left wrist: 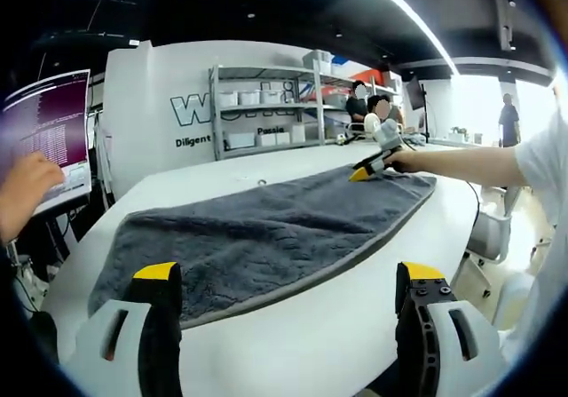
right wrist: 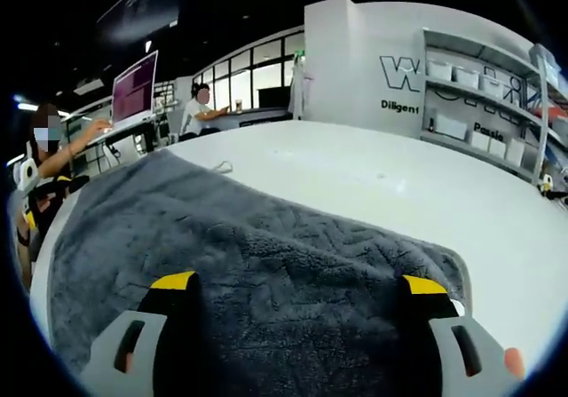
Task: Open the folded towel by lifting each exposed corner and separating the folded layers until the towel lies flat within the target outline without major curled edges
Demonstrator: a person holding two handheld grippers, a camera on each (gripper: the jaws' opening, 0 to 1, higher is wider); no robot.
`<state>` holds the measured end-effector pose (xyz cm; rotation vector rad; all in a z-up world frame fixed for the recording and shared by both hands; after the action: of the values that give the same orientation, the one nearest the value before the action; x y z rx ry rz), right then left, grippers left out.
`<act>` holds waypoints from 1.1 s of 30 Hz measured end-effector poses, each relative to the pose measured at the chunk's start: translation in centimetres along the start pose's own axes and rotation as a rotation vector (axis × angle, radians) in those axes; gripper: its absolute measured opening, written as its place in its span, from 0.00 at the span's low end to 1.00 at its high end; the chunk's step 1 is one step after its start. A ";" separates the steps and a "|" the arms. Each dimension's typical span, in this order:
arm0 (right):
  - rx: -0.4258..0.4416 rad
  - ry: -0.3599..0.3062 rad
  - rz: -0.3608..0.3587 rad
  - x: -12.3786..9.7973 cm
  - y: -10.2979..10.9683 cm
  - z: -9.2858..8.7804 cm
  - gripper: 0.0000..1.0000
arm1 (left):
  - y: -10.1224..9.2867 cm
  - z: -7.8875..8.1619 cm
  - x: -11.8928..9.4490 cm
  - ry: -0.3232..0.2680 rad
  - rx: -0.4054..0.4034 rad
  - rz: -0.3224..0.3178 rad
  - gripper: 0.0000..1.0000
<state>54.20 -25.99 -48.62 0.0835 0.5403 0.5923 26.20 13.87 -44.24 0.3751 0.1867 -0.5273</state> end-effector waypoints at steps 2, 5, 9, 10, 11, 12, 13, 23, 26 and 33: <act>0.002 -0.002 -0.006 -0.1 -0.3 0.0 0.93 | 0.0 0.0 0.0 0.000 0.000 -0.001 0.99; 0.006 -0.003 -0.014 -0.3 -0.7 0.1 0.93 | 0.0 0.0 0.1 0.001 0.000 -0.001 0.99; 0.008 -0.002 -0.025 -0.6 -1.3 0.1 0.91 | -0.1 0.0 0.2 0.004 0.000 -0.003 0.99; 0.009 -0.002 -0.028 -0.7 -1.4 0.1 0.90 | -0.1 -0.1 0.2 0.005 0.000 -0.003 0.99; 0.011 -0.002 -0.031 -0.7 -1.6 0.1 0.90 | -0.1 -0.1 0.2 0.006 -0.001 -0.004 0.99; 0.012 -0.002 -0.034 -0.8 -1.8 0.1 0.90 | -0.1 -0.1 0.2 0.008 -0.001 -0.003 0.99; 0.013 -0.002 -0.036 -0.9 -1.9 0.1 0.90 | -0.1 -0.1 0.2 0.009 -0.001 -0.003 0.99; 0.026 -0.006 -0.065 -2.0 -3.4 -0.2 0.90 | -0.2 -0.2 0.4 0.015 0.000 -0.006 0.99; 0.030 -0.010 -0.069 -2.3 -3.7 -0.2 0.90 | -0.2 -0.3 0.4 0.018 0.001 -0.005 0.99; 0.071 -0.048 -0.044 -2.8 -4.2 0.0 0.93 | -0.3 -0.2 0.6 0.017 0.003 -0.009 0.99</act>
<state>54.42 -31.00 -48.25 0.1519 0.5157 0.5275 26.50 13.44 -44.72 0.3815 0.2040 -0.5331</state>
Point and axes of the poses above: the point that each gripper's makers call its tool centre point, and the gripper's own axes: x roughly forward along the fingers, y roughly to its left, z roughly out of its top, the point moved 3 cm from there along -x, roughly backward along the fingers, and after that the axes turned 14 degrees about x, right-handed, at the moved point
